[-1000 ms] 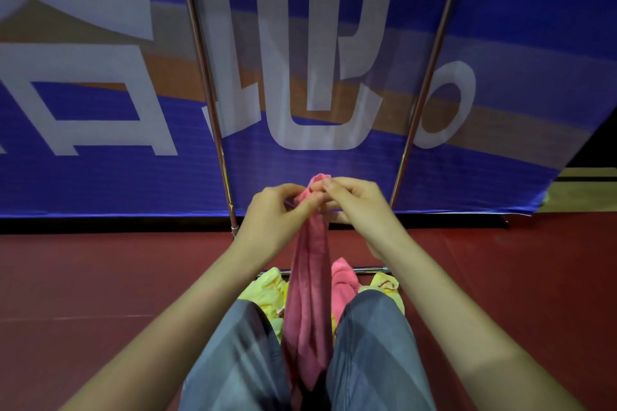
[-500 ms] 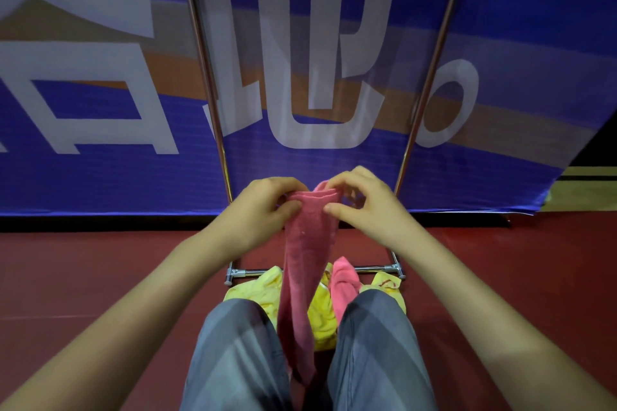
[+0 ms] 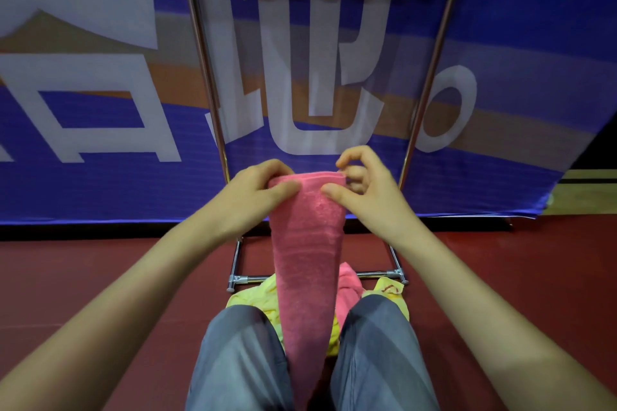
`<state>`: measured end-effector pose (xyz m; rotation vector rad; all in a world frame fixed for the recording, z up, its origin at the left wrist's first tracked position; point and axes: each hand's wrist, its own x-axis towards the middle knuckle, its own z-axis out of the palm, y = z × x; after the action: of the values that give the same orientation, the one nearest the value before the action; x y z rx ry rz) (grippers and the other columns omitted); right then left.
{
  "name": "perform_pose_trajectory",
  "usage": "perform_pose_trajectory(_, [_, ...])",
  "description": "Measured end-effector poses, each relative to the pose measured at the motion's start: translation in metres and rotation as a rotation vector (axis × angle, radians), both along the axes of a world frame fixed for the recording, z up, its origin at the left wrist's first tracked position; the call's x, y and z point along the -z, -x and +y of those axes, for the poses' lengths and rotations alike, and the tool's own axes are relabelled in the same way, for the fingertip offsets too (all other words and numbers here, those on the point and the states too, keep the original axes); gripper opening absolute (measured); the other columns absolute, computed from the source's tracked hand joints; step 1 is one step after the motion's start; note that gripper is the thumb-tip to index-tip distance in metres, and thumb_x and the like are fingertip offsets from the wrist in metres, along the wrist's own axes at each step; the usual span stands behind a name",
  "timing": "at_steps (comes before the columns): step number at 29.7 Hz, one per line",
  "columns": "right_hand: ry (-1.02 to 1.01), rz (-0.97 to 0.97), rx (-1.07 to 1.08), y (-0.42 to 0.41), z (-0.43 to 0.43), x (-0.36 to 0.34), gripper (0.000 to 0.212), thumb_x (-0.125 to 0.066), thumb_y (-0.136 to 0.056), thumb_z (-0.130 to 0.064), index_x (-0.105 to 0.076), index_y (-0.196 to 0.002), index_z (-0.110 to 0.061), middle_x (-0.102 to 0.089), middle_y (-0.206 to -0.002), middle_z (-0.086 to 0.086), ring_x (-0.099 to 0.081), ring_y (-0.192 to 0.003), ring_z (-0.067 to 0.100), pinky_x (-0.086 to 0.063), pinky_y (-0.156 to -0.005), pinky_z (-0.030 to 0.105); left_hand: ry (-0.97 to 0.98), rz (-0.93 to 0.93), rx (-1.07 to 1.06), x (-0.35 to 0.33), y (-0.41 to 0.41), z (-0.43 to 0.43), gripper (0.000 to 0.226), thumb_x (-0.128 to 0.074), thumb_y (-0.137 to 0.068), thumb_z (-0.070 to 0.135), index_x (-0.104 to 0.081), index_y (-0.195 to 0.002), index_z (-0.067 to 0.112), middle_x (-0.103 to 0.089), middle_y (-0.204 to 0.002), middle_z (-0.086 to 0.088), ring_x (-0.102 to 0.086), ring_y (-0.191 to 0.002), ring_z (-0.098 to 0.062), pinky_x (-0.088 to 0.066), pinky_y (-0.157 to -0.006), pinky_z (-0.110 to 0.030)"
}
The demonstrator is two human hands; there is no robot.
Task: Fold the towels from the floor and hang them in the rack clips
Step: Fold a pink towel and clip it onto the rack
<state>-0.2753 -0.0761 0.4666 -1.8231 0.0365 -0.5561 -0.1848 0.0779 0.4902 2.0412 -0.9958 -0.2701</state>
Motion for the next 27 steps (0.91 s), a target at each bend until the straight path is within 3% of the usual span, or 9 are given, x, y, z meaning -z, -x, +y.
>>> perform_pose_trajectory(3, [-0.028, 0.021, -0.038, 0.0, 0.005, -0.002, 0.034, -0.064, -0.079, -0.003, -0.039, -0.081, -0.025, -0.06, -0.07, 0.0, -0.06, -0.062, 0.006, -0.048, -0.057, 0.016, -0.115, -0.053, 0.061, -0.009, 0.002, -0.003, 0.026, -0.058, -0.082, 0.04, -0.062, -0.096, 0.019, -0.065, -0.091, -0.011, -0.062, -0.085, -0.023, -0.05, -0.077, -0.039])
perform_pose_trajectory(7, [-0.112, 0.048, 0.011, 0.0, 0.006, 0.001, 0.035, -0.066, -0.078, -0.005, -0.036, -0.078, -0.023, -0.059, -0.07, -0.001, -0.059, -0.062, 0.009, -0.049, -0.062, 0.022, -0.166, -0.095, 0.127, -0.011, 0.003, -0.004, 0.024, -0.057, -0.083, 0.037, -0.064, -0.088, 0.014, -0.062, -0.076, -0.003, -0.057, -0.068, -0.013, -0.046, -0.064, -0.029])
perform_pose_trajectory(10, [-0.168, 0.089, -0.006, 0.002, 0.005, 0.005, 0.03, -0.065, -0.079, -0.007, -0.041, -0.084, -0.024, -0.062, -0.078, 0.004, -0.061, -0.07, 0.016, -0.051, -0.07, 0.029, -0.116, -0.066, 0.147, -0.008, 0.003, -0.002, 0.022, -0.054, -0.086, 0.031, -0.063, -0.085, 0.011, -0.06, -0.078, -0.005, -0.056, -0.07, -0.014, -0.046, -0.067, -0.03])
perform_pose_trajectory(12, [-0.224, 0.132, -0.056, 0.004, 0.003, 0.013, 0.024, -0.062, -0.081, -0.006, -0.048, -0.095, -0.022, -0.064, -0.081, 0.004, -0.064, -0.07, 0.01, -0.052, -0.068, 0.021, -0.092, -0.038, 0.141, -0.008, 0.003, -0.001, 0.025, -0.053, -0.087, 0.029, -0.063, -0.087, 0.006, -0.062, -0.079, -0.01, -0.057, -0.071, -0.015, -0.048, -0.067, -0.032])
perform_pose_trajectory(14, [-0.216, 0.217, -0.106, 0.004, 0.002, 0.027, 0.024, -0.058, -0.083, -0.001, -0.056, -0.106, -0.008, -0.064, -0.081, -0.001, -0.063, -0.065, -0.004, -0.049, -0.066, 0.01, -0.064, -0.015, 0.101, -0.009, 0.001, 0.0, 0.024, -0.051, -0.088, 0.028, -0.063, -0.085, 0.007, -0.063, -0.079, -0.007, -0.059, -0.069, -0.01, -0.05, -0.066, -0.027])
perform_pose_trajectory(17, [-0.156, 0.288, -0.095, 0.003, 0.003, 0.052, 0.021, -0.056, -0.083, 0.003, -0.061, -0.102, 0.011, -0.067, -0.069, -0.014, -0.06, -0.06, -0.009, -0.047, -0.065, 0.006, -0.086, 0.048, 0.04, -0.01, -0.001, 0.002, 0.016, -0.053, -0.087, 0.031, -0.061, -0.086, 0.017, -0.062, -0.079, 0.004, -0.062, -0.072, -0.009, -0.051, -0.064, -0.018])
perform_pose_trajectory(20, [-0.139, 0.255, -0.102, 0.001, 0.007, 0.055, 0.015, -0.058, -0.082, 0.003, -0.064, -0.094, 0.01, -0.065, -0.052, -0.018, -0.058, -0.056, -0.009, -0.046, -0.061, 0.007, -0.225, 0.121, 0.019, -0.009, -0.003, 0.001, 0.022, -0.063, -0.079, 0.037, -0.061, -0.09, 0.018, -0.065, -0.081, 0.003, -0.065, -0.07, -0.009, -0.054, -0.065, -0.025])
perform_pose_trajectory(23, [-0.161, 0.226, -0.125, -0.004, 0.013, 0.053, 0.013, -0.058, -0.082, 0.002, -0.065, -0.093, 0.006, -0.065, -0.055, -0.018, -0.058, -0.058, -0.01, -0.045, -0.062, 0.006, -0.258, 0.177, 0.019, -0.016, -0.003, -0.001, 0.019, -0.062, -0.079, 0.038, -0.062, -0.086, 0.02, -0.066, -0.079, 0.003, -0.065, -0.064, -0.007, -0.055, -0.055, -0.02])
perform_pose_trajectory(27, [-0.311, 0.274, -0.145, -0.005, 0.013, 0.061, 0.013, -0.057, -0.084, -0.003, -0.065, -0.084, -0.013, -0.069, -0.064, -0.015, -0.061, -0.066, -0.007, -0.048, -0.071, 0.009, -0.206, 0.128, 0.025, -0.026, 0.0, -0.002, 0.019, -0.058, -0.082, 0.035, -0.063, -0.091, 0.019, -0.064, -0.077, 0.004, -0.062, -0.061, -0.005, -0.052, -0.05, -0.014])
